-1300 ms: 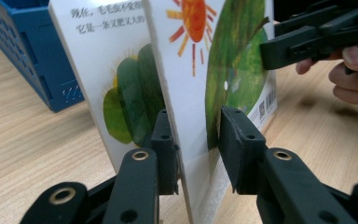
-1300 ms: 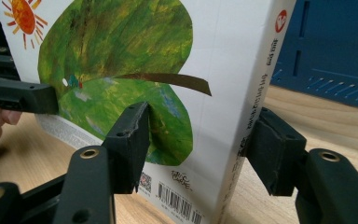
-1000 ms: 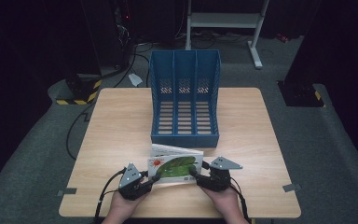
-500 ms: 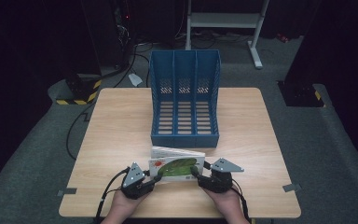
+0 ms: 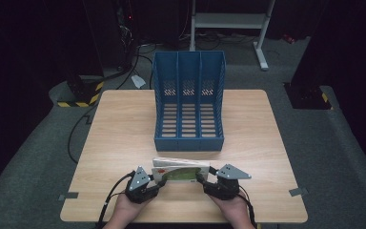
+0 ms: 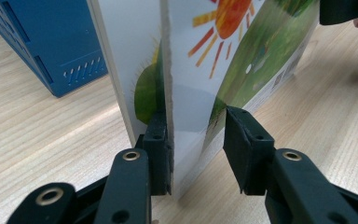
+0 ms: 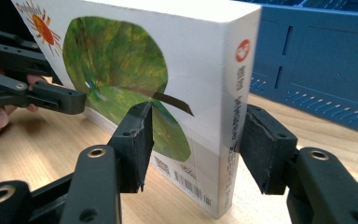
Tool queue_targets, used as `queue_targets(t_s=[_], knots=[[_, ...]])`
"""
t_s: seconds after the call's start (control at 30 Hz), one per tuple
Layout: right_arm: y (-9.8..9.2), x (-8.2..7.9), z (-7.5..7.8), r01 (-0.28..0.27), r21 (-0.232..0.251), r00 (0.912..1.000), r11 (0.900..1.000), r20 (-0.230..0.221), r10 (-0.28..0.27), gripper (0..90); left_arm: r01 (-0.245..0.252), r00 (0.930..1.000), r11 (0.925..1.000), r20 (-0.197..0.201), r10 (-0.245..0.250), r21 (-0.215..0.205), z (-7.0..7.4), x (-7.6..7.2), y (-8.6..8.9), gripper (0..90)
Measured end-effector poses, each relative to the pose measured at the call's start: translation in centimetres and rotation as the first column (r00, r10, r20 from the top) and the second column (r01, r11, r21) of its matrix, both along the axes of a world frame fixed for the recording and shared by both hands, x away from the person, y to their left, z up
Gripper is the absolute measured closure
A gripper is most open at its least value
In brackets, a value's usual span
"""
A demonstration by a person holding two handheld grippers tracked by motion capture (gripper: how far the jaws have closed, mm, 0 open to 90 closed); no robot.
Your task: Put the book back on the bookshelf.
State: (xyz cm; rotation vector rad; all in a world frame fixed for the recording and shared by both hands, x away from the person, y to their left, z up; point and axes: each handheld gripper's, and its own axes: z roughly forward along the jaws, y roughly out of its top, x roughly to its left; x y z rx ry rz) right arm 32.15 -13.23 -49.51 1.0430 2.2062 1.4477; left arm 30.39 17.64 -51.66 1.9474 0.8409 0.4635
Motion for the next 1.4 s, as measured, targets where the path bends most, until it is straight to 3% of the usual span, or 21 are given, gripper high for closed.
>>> queue_targets(t_s=[0.27, 0.43, 0.87, 1.1, 1.33, 1.4], knots=[[-0.3, 0.2, 0.5, -0.021, 0.004, 0.9998, 1.0, -0.001, 0.021, 33.4, -0.023, 0.9996, 0.9996, -0.02, 0.022, -0.018, 0.1, 0.1, 0.5, 54.3], [-0.1, 0.5, 0.8, -0.044, 0.01, 0.999, 0.999, -0.008, 0.044, 29.2, -0.05, 0.9987, 0.9984, -0.012, 0.049, -0.026, 0.2, -0.2, 1.2, 47.4], [1.1, 1.4, 1.5, -0.122, 0.011, 0.9923, 0.992, 0.021, 0.122, 31.4, -0.143, 0.9897, 0.9885, -0.021, 0.142, -0.05, 0.3, -0.6, 3.7, 41.3], [1.7, 1.6, 1.7, -0.17, -0.004, 0.9835, 0.985, 0.062, 0.17, 37.1, -0.224, 0.9744, 0.9734, -0.032, 0.223, -0.049, 0.4, -0.7, 5.8, 40.9], [1.9, 1.4, 1.9, -0.18, -0.004, 0.9811, 0.984, 0.071, 0.18, 37.6, -0.328, 0.942, 0.9446, -0.072, 0.328, 0.006, -0.1, 0.1, 7.3, 39.4], [1.9, 1.4, 1.9, -0.181, -0.006, 0.9808, 0.983, 0.072, 0.181, 37.7, -0.347, 0.9342, 0.9369, -0.073, 0.349, 0.043, -0.3, 0.4, 7.5, 39.3]])
